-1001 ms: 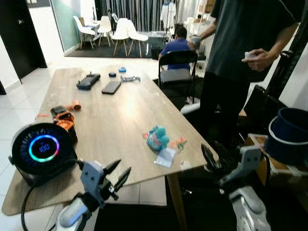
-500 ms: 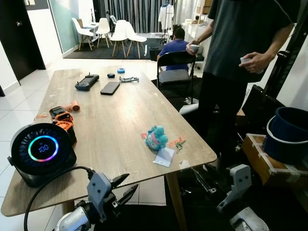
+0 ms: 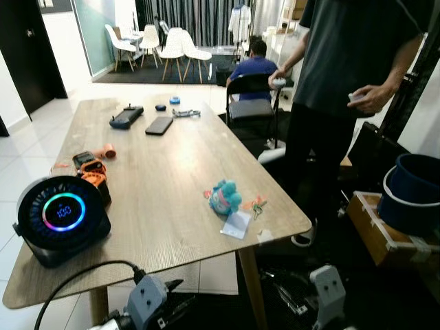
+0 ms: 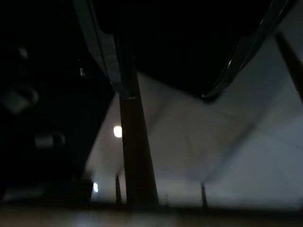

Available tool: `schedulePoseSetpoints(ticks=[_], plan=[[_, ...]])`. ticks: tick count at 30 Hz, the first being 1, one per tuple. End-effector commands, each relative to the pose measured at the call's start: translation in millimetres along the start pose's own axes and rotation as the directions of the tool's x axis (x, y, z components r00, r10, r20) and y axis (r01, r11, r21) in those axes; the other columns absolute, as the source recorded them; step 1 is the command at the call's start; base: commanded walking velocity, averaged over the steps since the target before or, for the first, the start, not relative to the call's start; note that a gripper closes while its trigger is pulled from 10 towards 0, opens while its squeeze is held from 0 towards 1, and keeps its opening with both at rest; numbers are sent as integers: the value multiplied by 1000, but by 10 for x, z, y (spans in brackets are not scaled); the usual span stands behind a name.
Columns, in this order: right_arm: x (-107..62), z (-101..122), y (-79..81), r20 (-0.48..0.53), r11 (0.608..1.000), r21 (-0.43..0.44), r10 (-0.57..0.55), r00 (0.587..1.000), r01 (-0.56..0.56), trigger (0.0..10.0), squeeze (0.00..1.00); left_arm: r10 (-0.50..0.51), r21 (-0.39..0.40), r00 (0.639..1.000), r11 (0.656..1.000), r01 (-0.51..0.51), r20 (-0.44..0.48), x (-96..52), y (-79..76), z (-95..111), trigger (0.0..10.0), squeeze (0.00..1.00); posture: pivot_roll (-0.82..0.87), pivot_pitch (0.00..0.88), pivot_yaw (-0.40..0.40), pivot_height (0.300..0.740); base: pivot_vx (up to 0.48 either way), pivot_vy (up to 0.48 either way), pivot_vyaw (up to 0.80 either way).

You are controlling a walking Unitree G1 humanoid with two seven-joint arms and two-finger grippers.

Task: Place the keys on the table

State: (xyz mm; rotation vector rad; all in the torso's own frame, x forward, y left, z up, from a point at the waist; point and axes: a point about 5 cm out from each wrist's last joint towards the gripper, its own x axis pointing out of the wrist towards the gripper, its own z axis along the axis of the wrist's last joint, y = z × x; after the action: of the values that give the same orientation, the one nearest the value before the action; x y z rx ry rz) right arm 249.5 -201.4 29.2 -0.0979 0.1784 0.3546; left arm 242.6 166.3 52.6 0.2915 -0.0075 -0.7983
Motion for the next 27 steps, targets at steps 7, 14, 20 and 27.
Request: schedulePoseSetpoints(ticks=[7,14,20,27], plan=[[-178,-491,42,-214,994,36,-93,972,103,10000,0,76,-38,993,996,-79,-91,-182,-57,-253,10000,0,33,108,-4,740,0,0,0],[-312,-770,158,-340,990,51,-107,934,132,10000,0,190,-106,961,971,-215,-202,-267,-126,-499,10000,0,35,105,-5,740,0,0,0],[-483,-995,114,-470,954,63,-229,852,292,10000,0,301,-185,923,919,-347,-240,-286,-190,-615,10000,0,29,98,-3,740,0,0,0],[-644,-1190,260,-566,942,68,-235,790,328,10000,0,331,-206,891,892,-403,-310,-365,-283,-749,10000,0,26,91,-2,740,0,0,0]])
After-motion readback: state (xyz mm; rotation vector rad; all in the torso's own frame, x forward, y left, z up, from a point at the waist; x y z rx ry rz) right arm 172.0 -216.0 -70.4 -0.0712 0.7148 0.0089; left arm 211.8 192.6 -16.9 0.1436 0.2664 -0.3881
